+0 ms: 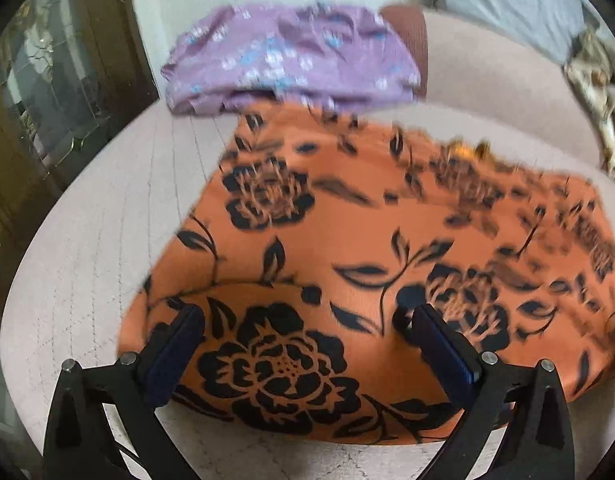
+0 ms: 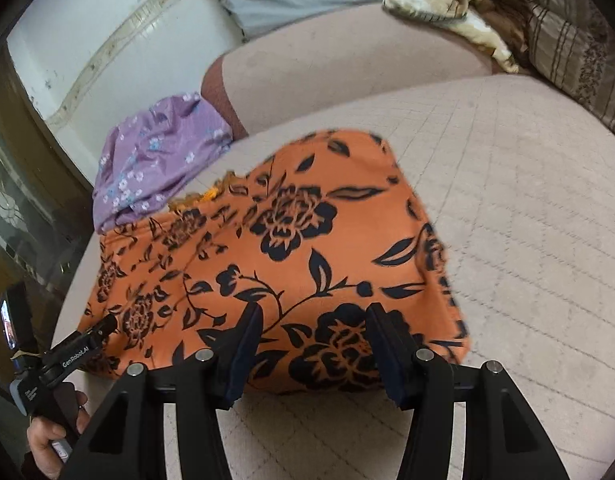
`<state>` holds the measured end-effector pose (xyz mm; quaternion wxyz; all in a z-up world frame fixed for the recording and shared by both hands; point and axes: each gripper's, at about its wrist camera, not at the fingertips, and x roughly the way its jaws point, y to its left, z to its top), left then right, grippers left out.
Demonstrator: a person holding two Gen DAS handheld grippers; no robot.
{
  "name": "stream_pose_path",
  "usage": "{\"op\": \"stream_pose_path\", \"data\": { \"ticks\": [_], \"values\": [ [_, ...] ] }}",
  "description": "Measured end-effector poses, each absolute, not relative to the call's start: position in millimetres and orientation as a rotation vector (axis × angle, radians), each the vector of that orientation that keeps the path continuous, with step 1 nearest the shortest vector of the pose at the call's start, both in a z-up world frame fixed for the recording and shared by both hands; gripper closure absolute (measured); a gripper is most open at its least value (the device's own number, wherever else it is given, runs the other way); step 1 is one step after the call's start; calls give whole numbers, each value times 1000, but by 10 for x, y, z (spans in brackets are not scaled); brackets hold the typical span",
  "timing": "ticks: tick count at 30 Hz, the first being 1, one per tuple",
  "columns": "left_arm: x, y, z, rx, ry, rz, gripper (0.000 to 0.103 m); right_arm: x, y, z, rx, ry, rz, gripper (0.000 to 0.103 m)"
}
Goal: Fold small clothes
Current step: 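Press and smooth the folded blouse flat with both tools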
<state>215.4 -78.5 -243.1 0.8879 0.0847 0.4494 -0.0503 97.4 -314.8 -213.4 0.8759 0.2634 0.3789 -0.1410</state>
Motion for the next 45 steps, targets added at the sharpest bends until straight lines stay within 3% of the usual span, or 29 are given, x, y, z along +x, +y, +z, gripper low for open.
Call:
{"op": "stream_pose_path", "data": {
  "ticks": [3, 21, 29, 35, 45],
  "values": [
    [2148, -858, -2526, 229, 939, -88, 0, 1119, -3149, -2359, 556, 904, -294, 45],
    [2210, -874, -2535, 219, 972, -73, 0, 1174, -3107, -2332, 497, 924, -301, 42],
    [2070, -760, -2148, 125, 853, -116, 0, 1016, -2990, -2079, 431, 763, -357, 44],
    [2182, -919, -2533, 227, 1011, -113, 0, 1131, -3071, -2314, 460, 873, -384, 45],
    [2161, -985, -2316, 180, 900, -131, 0, 1060, -3107, -2134, 497, 787, -353, 45]
  ]
}}
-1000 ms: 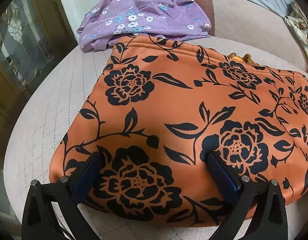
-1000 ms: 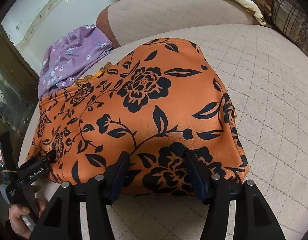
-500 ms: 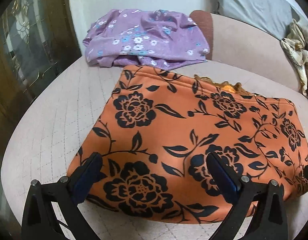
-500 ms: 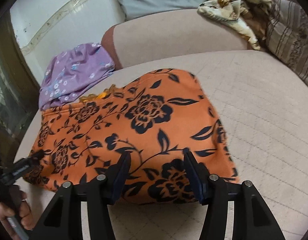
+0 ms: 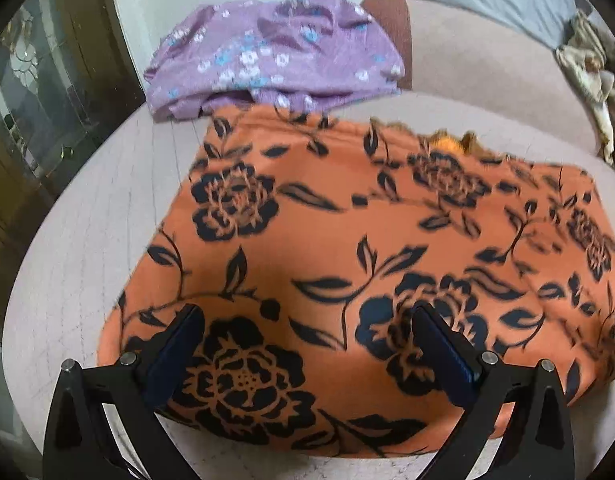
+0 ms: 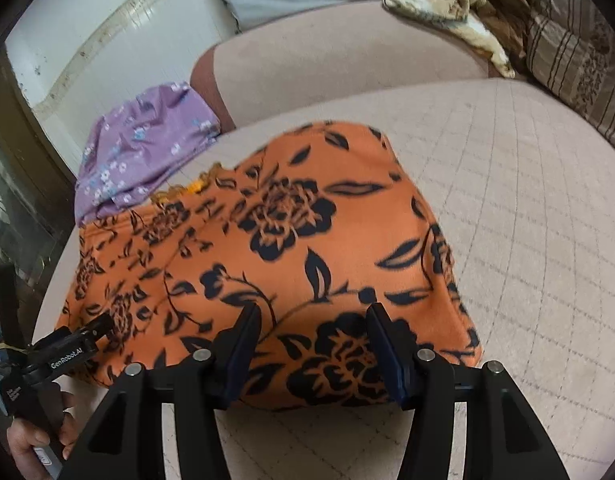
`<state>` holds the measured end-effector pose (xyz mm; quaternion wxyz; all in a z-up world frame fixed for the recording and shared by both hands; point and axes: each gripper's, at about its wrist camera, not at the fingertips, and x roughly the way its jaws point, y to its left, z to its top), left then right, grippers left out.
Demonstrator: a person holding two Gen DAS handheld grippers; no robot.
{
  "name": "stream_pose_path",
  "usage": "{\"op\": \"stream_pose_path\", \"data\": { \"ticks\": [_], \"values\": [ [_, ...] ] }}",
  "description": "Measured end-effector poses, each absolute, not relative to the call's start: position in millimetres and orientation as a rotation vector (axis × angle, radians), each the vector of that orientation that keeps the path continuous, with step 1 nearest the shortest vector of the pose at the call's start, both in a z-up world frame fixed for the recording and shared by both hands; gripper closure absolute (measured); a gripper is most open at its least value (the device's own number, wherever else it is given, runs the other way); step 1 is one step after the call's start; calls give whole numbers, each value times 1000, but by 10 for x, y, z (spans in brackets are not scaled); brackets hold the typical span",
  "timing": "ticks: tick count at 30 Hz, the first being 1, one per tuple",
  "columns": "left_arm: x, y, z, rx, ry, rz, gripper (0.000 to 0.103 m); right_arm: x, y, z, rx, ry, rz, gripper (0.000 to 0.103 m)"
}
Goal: Fold small clothes
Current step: 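Press and smooth the folded blouse flat with both tools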
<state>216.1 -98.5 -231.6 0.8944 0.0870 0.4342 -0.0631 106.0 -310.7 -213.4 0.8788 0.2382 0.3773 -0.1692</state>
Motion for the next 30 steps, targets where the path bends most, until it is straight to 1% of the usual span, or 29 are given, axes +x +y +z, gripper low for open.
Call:
{"op": "stream_pose_path", "data": {
  "ticks": [7, 30],
  "values": [
    [2141, -951, -2169, 132, 845, -155, 0, 1098, -3146, -2117, 535, 786, -330, 45],
    [1957, -1022, -2024, 165, 794, -224, 0, 1103, -3094, -2119, 526, 792, -303, 44]
  ]
}}
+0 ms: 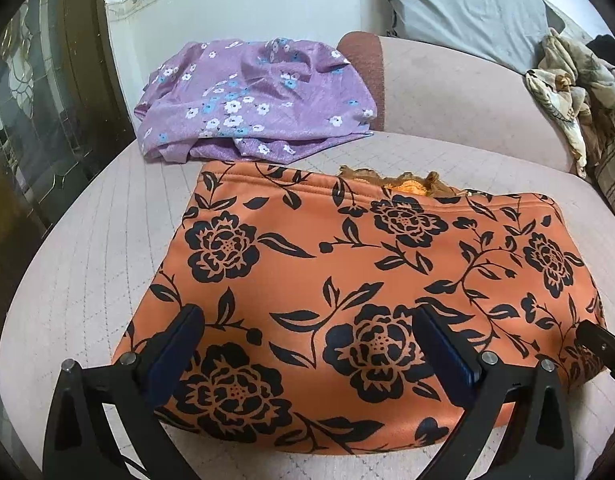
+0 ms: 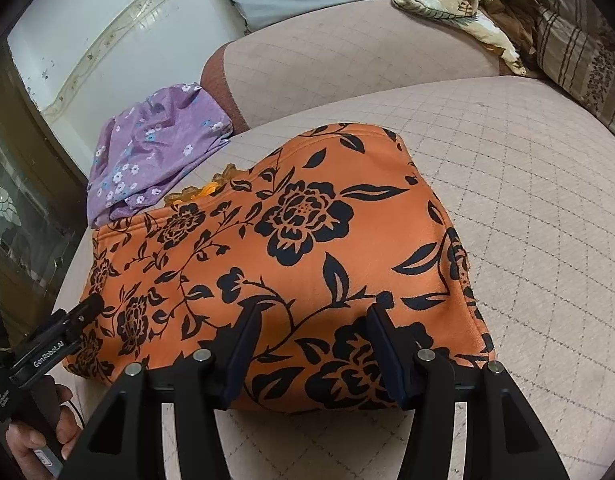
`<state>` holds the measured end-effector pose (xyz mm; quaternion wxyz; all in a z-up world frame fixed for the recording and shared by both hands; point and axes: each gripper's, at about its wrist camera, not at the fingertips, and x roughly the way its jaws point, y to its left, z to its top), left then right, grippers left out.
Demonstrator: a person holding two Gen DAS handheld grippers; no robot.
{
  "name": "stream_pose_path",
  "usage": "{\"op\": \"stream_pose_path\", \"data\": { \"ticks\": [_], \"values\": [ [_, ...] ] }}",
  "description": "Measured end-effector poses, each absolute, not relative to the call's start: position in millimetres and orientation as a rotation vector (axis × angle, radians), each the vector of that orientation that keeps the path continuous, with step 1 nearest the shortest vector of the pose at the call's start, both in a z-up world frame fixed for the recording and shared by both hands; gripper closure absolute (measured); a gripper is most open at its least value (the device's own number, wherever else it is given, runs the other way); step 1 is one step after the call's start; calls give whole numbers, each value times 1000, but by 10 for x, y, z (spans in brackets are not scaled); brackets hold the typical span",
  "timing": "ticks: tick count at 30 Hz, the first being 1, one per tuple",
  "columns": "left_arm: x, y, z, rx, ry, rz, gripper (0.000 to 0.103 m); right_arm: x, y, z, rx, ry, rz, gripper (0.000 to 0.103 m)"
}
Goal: Fold small clothes
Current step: 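Press and smooth the folded blouse flat with both tools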
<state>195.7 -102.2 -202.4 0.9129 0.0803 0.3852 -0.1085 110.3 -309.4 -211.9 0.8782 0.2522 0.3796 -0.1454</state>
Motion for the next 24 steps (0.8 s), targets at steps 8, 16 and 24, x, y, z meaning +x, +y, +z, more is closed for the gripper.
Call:
{"op": "stream_pose_path", "data": {
  "ticks": [8, 16, 24],
  "values": [
    [1688, -1073, -1892, 191, 785, -375, 0, 1092, -3075, -2109, 521, 790, -297, 44],
    [1187, -1062, -1751, 148, 713, -624, 0, 1097, -3074, -2130, 536, 798, -293, 44],
    [1733, -1037, -2280, 237, 851, -359, 0, 1165, -3056, -2294, 510, 881, -332, 44]
  ]
}}
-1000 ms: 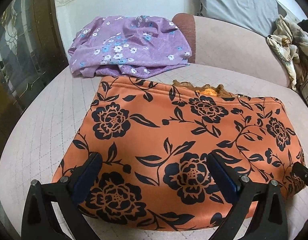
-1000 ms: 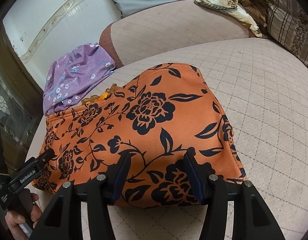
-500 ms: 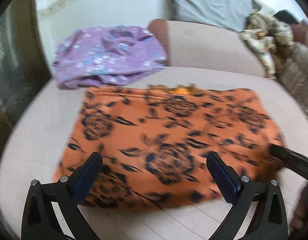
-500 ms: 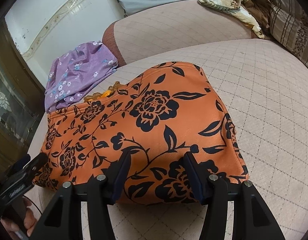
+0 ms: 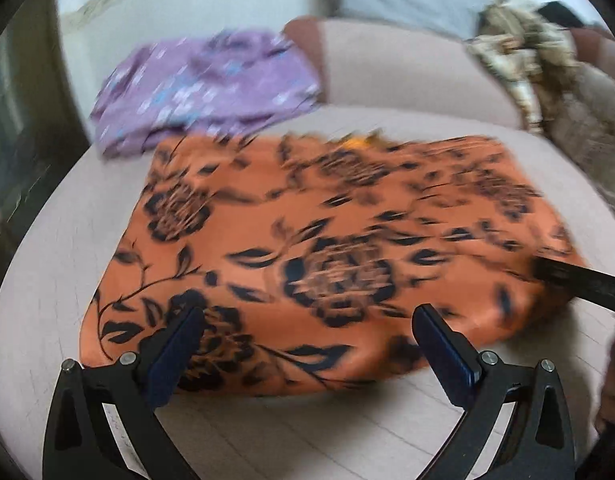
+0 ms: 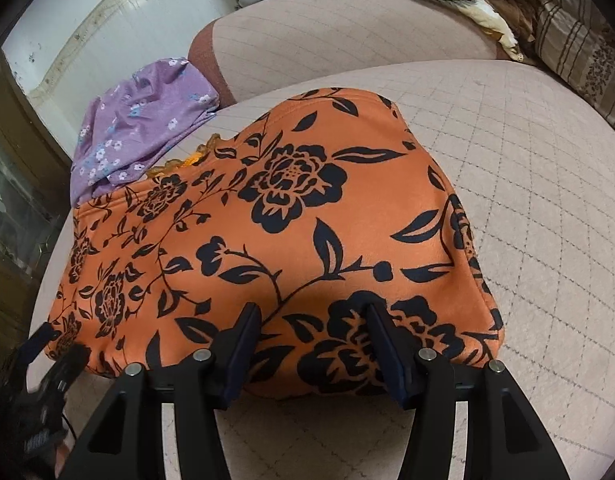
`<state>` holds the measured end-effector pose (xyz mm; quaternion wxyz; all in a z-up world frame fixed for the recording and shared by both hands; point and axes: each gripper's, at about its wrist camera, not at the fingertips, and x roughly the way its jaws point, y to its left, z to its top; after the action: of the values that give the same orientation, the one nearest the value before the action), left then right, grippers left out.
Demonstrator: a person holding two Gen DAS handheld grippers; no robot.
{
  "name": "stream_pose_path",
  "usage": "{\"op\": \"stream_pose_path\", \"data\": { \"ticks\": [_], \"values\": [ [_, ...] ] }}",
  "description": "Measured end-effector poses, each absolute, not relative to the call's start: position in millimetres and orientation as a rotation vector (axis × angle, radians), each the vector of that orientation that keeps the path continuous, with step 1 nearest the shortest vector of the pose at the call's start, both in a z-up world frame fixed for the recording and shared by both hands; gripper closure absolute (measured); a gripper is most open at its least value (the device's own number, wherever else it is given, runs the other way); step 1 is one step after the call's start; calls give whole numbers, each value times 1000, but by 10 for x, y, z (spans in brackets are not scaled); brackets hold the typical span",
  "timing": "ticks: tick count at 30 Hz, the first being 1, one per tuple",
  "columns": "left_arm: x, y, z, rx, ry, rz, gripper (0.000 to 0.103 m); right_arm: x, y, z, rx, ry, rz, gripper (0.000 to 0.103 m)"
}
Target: Fold small clothes
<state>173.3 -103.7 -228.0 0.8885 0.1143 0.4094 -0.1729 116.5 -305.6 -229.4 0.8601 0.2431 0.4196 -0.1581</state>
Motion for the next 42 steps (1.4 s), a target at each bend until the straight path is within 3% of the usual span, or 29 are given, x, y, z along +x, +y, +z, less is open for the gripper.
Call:
{"op": "stream_pose_path", "data": {
  "ticks": [5, 21, 32, 42],
  "values": [
    [1972, -995, -2481, 226, 950, -274, 0, 1212, -3057, -2330, 480, 894, -337, 43],
    [1954, -1114, -2509, 240, 935, -212, 0, 1096, -3133, -2278, 558, 871, -314, 43],
    [1189, -1001, -2054, 147, 776, -278, 0, 408, -3088, -1908, 629, 712, -280, 43],
    [1102, -824, -1903, 109, 724, -221, 0, -5, -3174, -1884, 687, 685, -335, 40]
  ]
}}
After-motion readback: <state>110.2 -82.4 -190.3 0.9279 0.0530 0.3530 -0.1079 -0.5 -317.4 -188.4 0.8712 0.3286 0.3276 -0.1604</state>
